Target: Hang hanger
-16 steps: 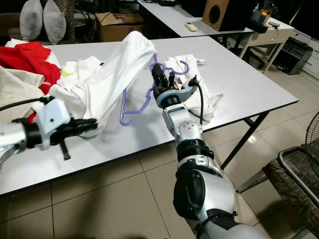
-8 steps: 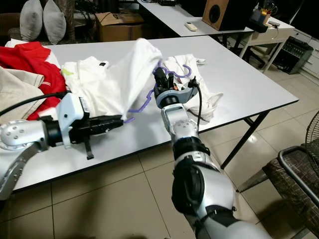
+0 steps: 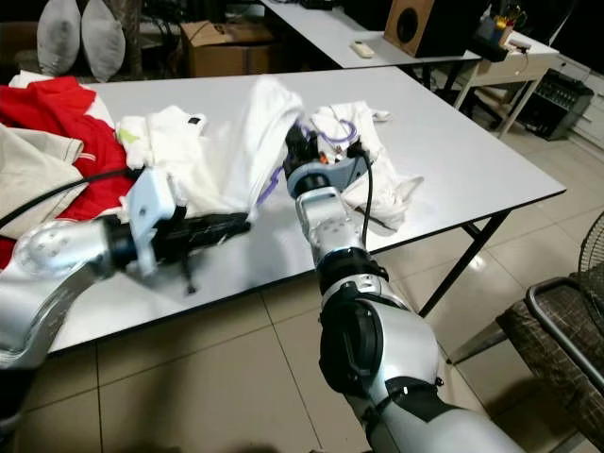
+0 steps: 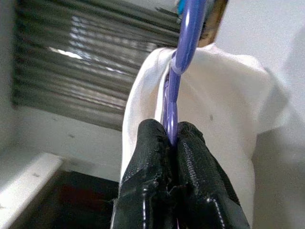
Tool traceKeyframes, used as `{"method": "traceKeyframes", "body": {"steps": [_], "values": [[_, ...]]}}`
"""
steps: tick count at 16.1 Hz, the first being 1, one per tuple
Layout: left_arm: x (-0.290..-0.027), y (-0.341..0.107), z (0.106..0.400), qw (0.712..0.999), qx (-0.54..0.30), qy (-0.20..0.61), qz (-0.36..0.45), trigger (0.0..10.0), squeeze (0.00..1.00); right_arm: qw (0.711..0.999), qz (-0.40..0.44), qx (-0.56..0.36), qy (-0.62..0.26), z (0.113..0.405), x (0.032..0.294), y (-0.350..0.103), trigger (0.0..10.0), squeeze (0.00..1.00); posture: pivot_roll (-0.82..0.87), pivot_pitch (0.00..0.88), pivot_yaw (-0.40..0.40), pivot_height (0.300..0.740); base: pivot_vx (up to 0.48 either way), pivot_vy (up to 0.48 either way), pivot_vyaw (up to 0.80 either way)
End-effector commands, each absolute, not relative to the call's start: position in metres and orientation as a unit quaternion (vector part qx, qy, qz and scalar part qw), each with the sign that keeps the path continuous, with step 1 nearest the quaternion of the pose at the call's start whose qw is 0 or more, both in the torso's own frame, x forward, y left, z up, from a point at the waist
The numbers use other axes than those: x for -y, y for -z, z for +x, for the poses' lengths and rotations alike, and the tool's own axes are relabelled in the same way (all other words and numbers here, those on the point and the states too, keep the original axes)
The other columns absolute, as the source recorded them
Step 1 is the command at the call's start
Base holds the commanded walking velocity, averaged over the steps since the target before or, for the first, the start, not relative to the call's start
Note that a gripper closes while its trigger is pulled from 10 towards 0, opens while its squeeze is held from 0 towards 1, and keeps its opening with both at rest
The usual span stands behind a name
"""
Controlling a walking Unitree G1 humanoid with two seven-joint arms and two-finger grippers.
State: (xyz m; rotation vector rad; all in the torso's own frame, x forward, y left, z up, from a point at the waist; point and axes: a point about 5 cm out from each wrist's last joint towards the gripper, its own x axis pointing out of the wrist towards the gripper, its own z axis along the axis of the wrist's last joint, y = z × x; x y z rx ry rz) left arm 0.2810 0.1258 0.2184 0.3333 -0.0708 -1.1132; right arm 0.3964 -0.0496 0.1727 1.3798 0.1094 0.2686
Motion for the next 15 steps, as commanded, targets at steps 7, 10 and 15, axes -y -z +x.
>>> {"method": "traceKeyframes", "body": {"steps": [7,10,15], "values": [[-0.086,-0.228,0.284,0.830,0.069,0.542,0.111,0.0,0.00,0.765,0.612,-0.094,-0.177,0.387,0.006,-0.181,10.0,0.00,-0.02,0.002,-0.107,0.740,0.000,0.000,0.00],[-0.098,-0.212,0.305,0.875,0.029,0.449,0.182,0.0,0.00,0.768,0.589,-0.111,-0.224,0.386,0.007,-0.186,10.0,0.00,-0.02,0.000,-0.104,0.740,0.000,0.000,0.00],[-0.110,-0.216,0.330,0.924,0.020,0.345,0.163,10.0,1.00,0.778,0.557,-0.126,-0.264,0.377,0.023,-0.178,10.0,0.00,-0.05,0.000,-0.077,0.740,0.000,0.000,0.00]]}}
